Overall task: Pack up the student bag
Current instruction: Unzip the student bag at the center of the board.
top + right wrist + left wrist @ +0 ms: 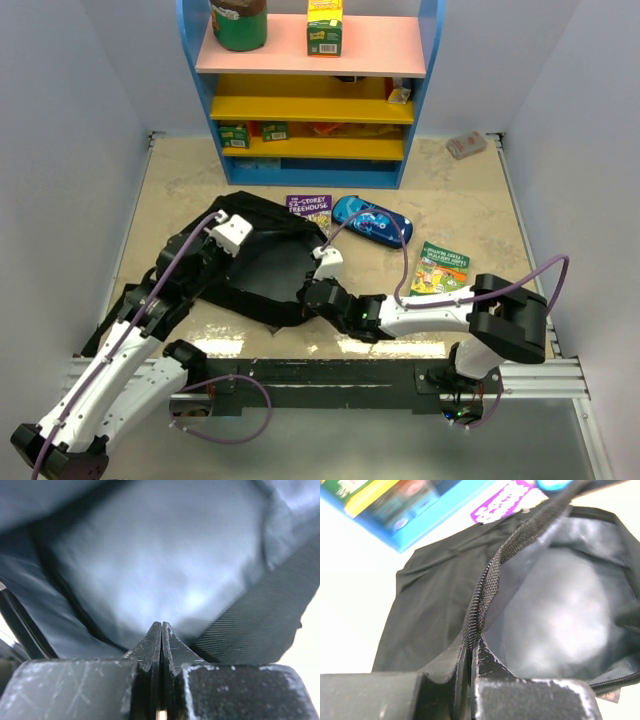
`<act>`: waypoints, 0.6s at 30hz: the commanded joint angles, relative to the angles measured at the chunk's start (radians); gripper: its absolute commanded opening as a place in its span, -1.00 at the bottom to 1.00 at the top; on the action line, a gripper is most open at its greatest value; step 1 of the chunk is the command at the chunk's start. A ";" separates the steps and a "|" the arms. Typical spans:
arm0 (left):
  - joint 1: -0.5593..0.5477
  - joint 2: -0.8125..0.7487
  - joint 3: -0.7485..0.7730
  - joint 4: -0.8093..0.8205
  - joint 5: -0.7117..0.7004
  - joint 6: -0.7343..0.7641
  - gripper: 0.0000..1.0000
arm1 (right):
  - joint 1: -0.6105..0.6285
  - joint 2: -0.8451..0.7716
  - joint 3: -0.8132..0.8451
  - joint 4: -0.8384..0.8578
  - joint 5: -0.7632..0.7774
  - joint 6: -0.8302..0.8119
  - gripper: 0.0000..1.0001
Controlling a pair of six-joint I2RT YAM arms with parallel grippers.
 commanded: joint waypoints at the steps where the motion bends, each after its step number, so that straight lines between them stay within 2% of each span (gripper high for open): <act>1: 0.005 0.013 0.040 0.113 -0.203 -0.146 -1.00 | 0.018 0.008 -0.089 0.096 -0.041 0.065 -1.00; 5: 0.007 0.034 0.055 0.160 -0.263 -0.200 -1.00 | 0.027 -0.019 -0.069 0.050 -0.032 0.036 -0.98; 6: 0.008 0.040 0.063 0.168 -0.281 -0.203 -1.00 | 0.027 -0.048 -0.057 0.027 -0.007 0.026 -0.61; 8: 0.019 0.050 0.090 0.205 -0.338 -0.198 -1.00 | 0.026 -0.146 -0.020 -0.027 0.034 -0.023 -0.23; 9: 0.024 0.053 0.104 0.217 -0.352 -0.188 -1.00 | 0.021 -0.182 -0.011 -0.045 0.074 -0.034 0.11; 12: 0.038 0.086 0.167 0.254 -0.369 -0.163 -1.00 | 0.013 -0.318 -0.014 -0.079 0.128 -0.059 0.46; 18: 0.065 0.137 0.314 0.320 -0.370 -0.099 -1.00 | 0.010 -0.477 -0.111 -0.177 0.177 0.009 0.51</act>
